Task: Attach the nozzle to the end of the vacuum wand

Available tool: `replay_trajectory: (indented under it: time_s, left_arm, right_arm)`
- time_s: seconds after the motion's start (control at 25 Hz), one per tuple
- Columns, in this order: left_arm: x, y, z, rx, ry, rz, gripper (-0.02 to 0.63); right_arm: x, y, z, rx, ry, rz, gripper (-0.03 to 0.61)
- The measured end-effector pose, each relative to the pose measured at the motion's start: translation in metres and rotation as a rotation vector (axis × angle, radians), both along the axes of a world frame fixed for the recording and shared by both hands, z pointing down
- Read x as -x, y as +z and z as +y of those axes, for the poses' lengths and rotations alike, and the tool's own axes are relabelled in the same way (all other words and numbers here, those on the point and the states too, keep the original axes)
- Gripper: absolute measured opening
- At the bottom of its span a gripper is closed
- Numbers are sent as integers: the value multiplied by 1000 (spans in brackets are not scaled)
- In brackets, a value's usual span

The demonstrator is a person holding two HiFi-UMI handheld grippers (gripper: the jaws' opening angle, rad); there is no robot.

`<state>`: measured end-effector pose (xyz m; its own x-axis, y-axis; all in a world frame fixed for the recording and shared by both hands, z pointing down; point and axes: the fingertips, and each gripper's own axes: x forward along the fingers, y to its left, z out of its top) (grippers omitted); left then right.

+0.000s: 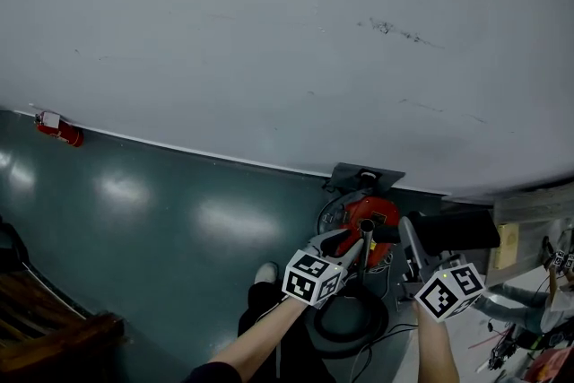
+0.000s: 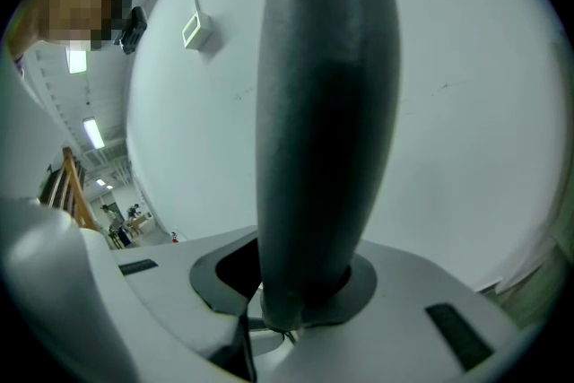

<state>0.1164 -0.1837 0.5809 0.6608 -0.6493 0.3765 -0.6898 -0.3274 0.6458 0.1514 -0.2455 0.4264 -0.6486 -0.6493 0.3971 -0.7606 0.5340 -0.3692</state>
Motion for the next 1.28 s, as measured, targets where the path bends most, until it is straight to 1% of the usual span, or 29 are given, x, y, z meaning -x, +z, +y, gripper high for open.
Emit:
replay_trajectory:
  time_s: [0.12, 0.28, 0.36, 0.44, 0.56, 0.68, 0.84, 0.88, 0.96, 1.28]
  left_arm:
    - [-3, 1, -3, -25, -9, 18, 129]
    - [-1, 4, -2, -39, -19, 49, 149]
    - [-6, 4, 1, -43, 4, 66, 190]
    - [-14, 7, 3, -49, 41, 60, 206]
    - [-30, 12, 2, -53, 93, 32, 216]
    - [-42, 16, -2, -54, 113, 23, 216]
    - [-45, 23, -7, -47, 109, 10, 213]
    - [-44, 25, -7, -49, 106, 2, 206]
    - [-43, 26, -9, -57, 101, -12, 164]
    - [-44, 27, -10, -79, 102, -41, 155]
  right_arm:
    - [3, 5, -3, 7, -17, 4, 94]
    - [3, 10, -10, 18, -20, -9, 94]
    - [3, 11, -11, 22, -19, -12, 94]
    - [3, 13, -12, 25, -23, -13, 94]
    - [4, 14, -12, 31, -35, -9, 94]
    - [7, 14, -12, 33, -50, -3, 95]
    - [11, 16, -13, 36, -72, 5, 94]
    - [13, 17, -12, 38, -79, 9, 94]
    - [15, 19, -11, 39, -91, 19, 94]
    - [21, 28, -12, 52, -112, 32, 94]
